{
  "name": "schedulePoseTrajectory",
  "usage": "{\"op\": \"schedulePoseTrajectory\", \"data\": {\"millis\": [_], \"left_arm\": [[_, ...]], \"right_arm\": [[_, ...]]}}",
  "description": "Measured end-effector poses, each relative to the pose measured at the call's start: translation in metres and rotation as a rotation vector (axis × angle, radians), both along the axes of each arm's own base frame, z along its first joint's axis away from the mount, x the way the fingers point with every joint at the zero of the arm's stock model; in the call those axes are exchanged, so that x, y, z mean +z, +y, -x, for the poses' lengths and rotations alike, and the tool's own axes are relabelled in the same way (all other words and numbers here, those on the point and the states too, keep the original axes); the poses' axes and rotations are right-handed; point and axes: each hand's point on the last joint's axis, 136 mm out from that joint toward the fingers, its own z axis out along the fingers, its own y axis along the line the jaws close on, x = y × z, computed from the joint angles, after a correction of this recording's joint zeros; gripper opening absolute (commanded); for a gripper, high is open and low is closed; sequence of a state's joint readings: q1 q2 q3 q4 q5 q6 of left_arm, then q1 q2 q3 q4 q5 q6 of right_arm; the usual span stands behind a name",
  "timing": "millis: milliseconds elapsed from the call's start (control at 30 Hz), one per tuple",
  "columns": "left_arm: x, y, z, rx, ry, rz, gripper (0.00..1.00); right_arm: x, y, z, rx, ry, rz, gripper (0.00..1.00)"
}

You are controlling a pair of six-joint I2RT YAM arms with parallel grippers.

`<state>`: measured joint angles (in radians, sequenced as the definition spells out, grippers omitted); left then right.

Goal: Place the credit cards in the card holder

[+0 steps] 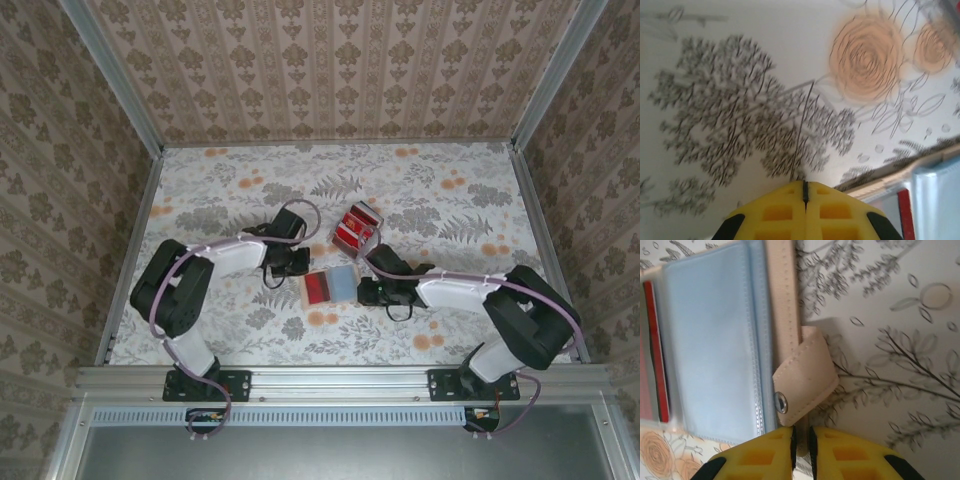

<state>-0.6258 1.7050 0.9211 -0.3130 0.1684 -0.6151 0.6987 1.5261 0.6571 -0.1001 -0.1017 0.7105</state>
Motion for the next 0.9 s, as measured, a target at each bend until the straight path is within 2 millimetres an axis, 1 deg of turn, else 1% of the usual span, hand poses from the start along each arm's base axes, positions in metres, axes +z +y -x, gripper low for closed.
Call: {"op": "schedulePoseTrajectory", "data": {"millis": [133, 267, 367, 433, 533, 633, 733, 800, 867, 900], "left_arm": [[-0.001, 0.009, 0.013, 0.026, -0.010, 0.020, 0.04], [-0.003, 0.024, 0.029, 0.067, -0.026, 0.035, 0.04], [-0.003, 0.035, 0.040, 0.103, -0.040, 0.047, 0.04], [-0.003, 0.041, 0.047, 0.128, -0.046, 0.056, 0.04], [-0.003, 0.050, 0.056, 0.161, -0.047, 0.058, 0.04], [-0.003, 0.057, 0.065, 0.175, -0.040, 0.042, 0.04], [-0.003, 0.060, 0.074, 0.177, -0.024, 0.032, 0.05], [-0.003, 0.061, 0.078, 0.178, -0.013, 0.027, 0.06], [-0.002, 0.063, 0.082, 0.178, -0.002, 0.021, 0.07], [-0.003, 0.065, 0.086, 0.178, 0.006, 0.014, 0.08]], "right_arm": [[0.002, 0.009, -0.008, 0.008, -0.012, -0.001, 0.20], [0.005, 0.028, -0.020, 0.046, -0.049, 0.030, 0.20], [0.003, 0.040, -0.026, 0.067, -0.050, 0.041, 0.20], [0.004, 0.050, -0.033, 0.080, -0.053, 0.042, 0.20], [0.004, 0.068, -0.050, 0.091, -0.065, 0.035, 0.21], [0.007, 0.092, -0.073, 0.101, -0.089, 0.014, 0.21], [0.015, 0.124, -0.096, 0.135, -0.116, -0.040, 0.21], [0.023, 0.149, -0.104, 0.175, -0.127, -0.088, 0.20], [0.033, 0.168, -0.110, 0.213, -0.143, -0.127, 0.21], [0.038, 0.173, -0.112, 0.227, -0.150, -0.141, 0.21]]}}
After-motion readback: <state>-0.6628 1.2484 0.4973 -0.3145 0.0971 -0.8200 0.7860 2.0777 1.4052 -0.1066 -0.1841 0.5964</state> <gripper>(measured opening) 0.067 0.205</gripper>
